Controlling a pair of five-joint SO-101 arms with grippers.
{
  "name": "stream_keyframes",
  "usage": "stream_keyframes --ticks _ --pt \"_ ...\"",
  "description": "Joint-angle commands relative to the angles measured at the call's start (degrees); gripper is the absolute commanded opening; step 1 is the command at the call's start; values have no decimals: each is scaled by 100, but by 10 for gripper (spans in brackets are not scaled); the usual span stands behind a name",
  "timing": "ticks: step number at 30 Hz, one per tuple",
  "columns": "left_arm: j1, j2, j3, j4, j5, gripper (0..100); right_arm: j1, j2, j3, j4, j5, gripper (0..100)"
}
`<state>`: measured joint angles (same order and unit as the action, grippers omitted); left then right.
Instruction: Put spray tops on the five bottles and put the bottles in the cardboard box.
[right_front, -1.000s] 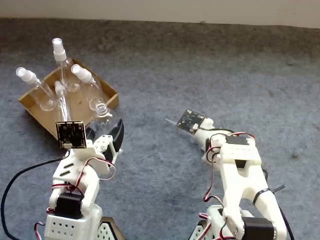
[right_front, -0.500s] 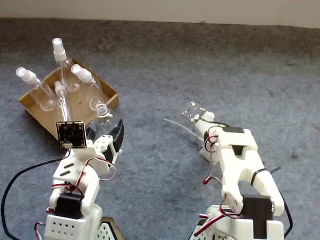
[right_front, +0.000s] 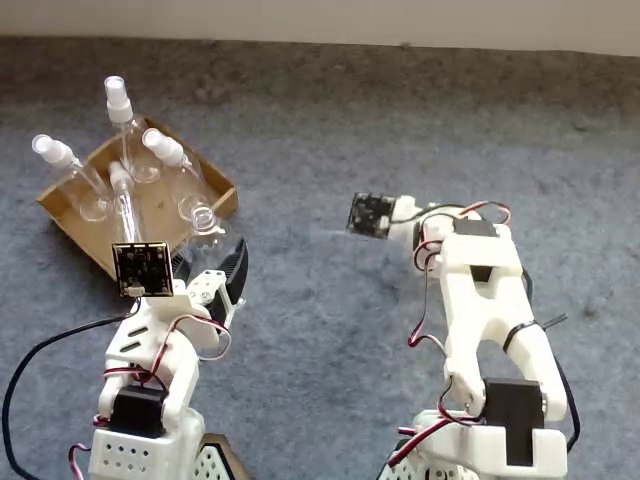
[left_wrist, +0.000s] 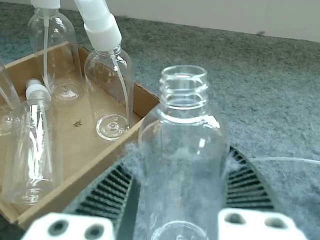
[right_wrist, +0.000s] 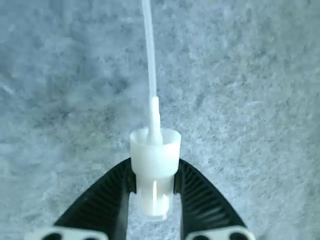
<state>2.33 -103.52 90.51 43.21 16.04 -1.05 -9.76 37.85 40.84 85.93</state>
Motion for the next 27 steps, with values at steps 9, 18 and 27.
stream_keyframes --ticks 9,18,27 --pt "-4 -31 -22 -193 53 59 163 -101 382 -101 325 98" --pt "-4 -31 233 -589 53 59 171 -110 391 -101 334 166" --pt "-4 -31 488 -1020 -475 56 233 -743 400 -92 -343 166"
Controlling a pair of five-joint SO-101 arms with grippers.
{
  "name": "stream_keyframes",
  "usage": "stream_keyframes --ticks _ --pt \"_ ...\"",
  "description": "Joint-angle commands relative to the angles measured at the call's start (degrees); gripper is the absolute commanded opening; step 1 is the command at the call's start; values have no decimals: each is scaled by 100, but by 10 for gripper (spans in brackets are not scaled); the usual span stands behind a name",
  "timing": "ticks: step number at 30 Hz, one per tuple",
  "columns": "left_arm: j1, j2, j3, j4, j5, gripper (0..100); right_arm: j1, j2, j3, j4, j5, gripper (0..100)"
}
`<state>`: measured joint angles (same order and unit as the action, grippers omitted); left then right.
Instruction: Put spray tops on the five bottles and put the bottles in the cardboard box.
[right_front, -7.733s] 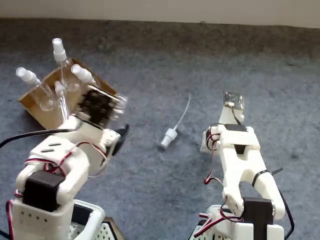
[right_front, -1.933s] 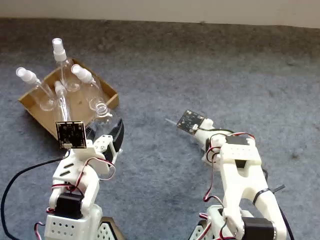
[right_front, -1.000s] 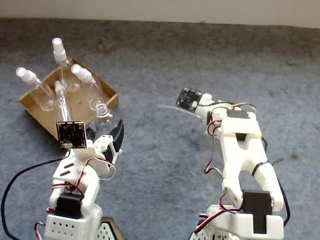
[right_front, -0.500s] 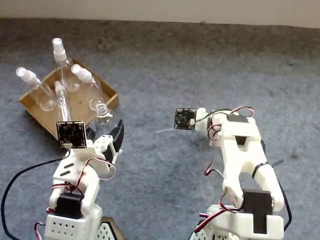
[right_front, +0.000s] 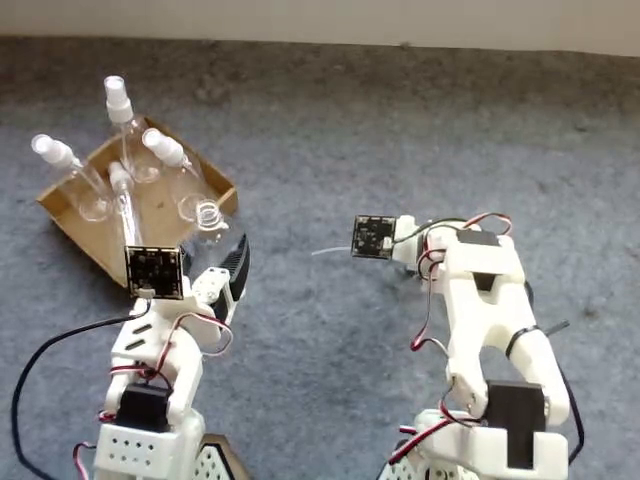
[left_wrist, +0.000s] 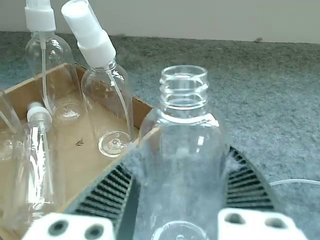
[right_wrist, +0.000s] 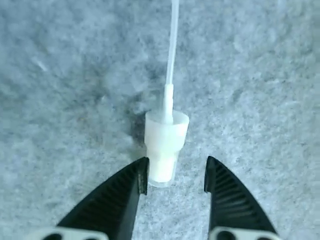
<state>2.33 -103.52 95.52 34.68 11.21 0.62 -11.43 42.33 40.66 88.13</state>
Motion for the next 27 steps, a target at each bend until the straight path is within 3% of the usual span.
stream_keyframes --ticks 1,5,10,12,20,24,27 --pt "-4 -31 -13 -193 18 56 57 -752 -57 -75 -958 166" --pt "22 -31 -13 -193 18 56 48 -1376 -66 -75 -2875 163" --pt "690 -40 -4 -167 -26 56 75 -1727 -66 -48 -5090 57" --pt "813 -31 31 -158 -26 56 48 -1727 -57 242 -5521 41" --pt "840 -31 136 -193 -26 59 -198 -1798 -22 1156 -5855 88" --pt "840 -31 136 -193 -26 59 -224 -1745 -13 1270 -7385 124" --pt "840 -31 136 -193 -26 59 -207 -1719 -48 1270 -8844 207"
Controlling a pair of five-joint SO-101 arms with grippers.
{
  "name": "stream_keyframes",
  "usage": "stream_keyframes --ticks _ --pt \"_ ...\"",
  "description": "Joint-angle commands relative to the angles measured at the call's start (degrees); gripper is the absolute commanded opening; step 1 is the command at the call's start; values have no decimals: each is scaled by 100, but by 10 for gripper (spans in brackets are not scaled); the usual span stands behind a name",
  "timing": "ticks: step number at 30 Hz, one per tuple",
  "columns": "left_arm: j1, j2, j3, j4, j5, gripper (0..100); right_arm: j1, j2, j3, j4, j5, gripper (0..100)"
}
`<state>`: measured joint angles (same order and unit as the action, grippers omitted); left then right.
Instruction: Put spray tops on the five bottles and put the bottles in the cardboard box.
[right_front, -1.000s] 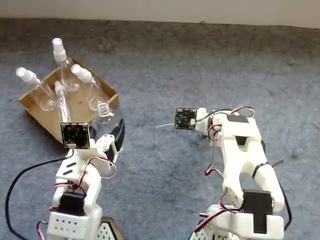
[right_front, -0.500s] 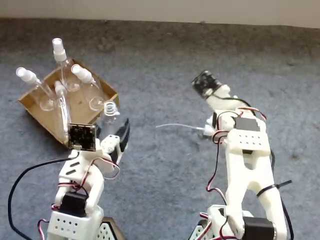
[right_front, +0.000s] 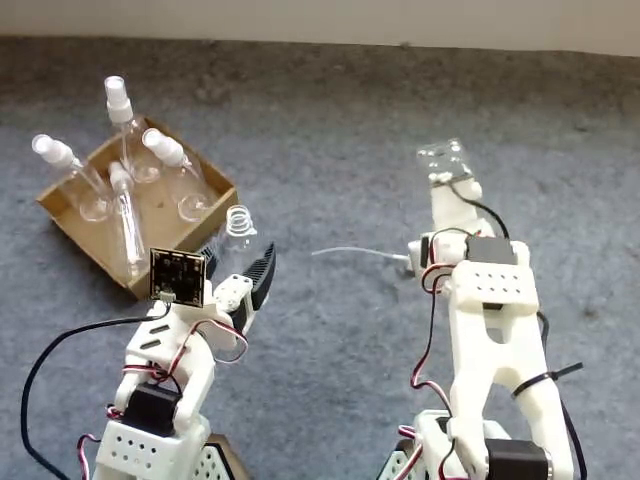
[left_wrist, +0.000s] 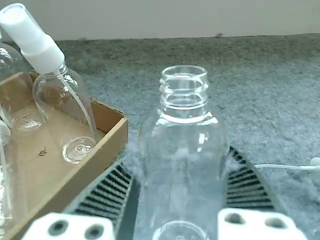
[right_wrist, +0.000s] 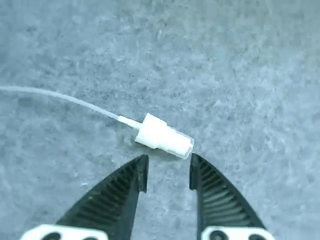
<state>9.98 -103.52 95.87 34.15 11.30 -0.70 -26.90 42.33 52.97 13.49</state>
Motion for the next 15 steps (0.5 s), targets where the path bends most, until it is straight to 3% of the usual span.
stream_keyframes --ticks 1,7,15 --pt "75 -31 101 -141 -35 59 -75 -171 -48 75 -1873 239" --pt "66 -31 119 -141 -35 59 -92 -171 -66 57 -4782 292" --pt "66 -31 127 -141 -35 58 -382 92 -418 -40 -5873 276"
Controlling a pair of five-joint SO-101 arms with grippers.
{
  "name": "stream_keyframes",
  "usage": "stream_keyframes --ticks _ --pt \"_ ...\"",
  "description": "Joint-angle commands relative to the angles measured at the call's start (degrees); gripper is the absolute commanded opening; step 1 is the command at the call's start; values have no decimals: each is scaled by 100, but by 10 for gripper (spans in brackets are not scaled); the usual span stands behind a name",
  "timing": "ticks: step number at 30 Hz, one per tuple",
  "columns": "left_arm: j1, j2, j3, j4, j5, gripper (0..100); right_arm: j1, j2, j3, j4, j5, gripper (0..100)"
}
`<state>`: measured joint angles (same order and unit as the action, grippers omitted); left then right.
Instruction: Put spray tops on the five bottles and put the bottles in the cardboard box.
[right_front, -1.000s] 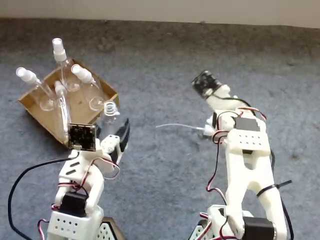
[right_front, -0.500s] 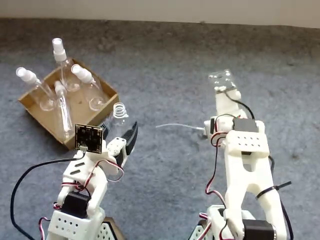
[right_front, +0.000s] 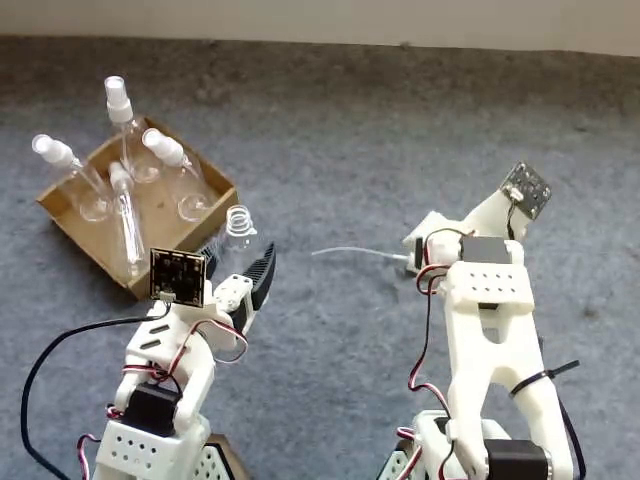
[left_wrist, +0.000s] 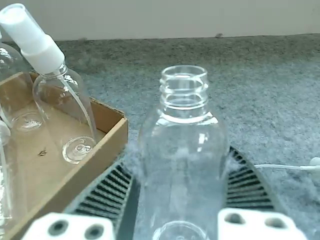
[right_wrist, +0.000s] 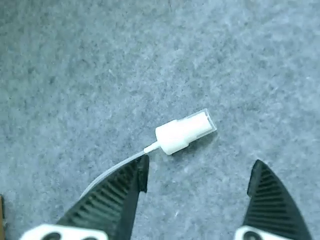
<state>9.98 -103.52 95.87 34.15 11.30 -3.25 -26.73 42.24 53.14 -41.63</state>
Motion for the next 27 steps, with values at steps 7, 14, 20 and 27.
stream_keyframes --ticks 7,14,20,27 --pt "48 -31 127 -123 -35 57 -101 1631 -2343 1059 -782 178" --pt "57 -31 127 -141 -35 57 -101 2809 -2976 1103 -879 178" --pt "66 -31 127 -141 -44 57 -92 3662 -2967 1103 -1591 178" --pt "48 -31 127 -141 -44 57 66 4224 -3011 1121 -1547 173"
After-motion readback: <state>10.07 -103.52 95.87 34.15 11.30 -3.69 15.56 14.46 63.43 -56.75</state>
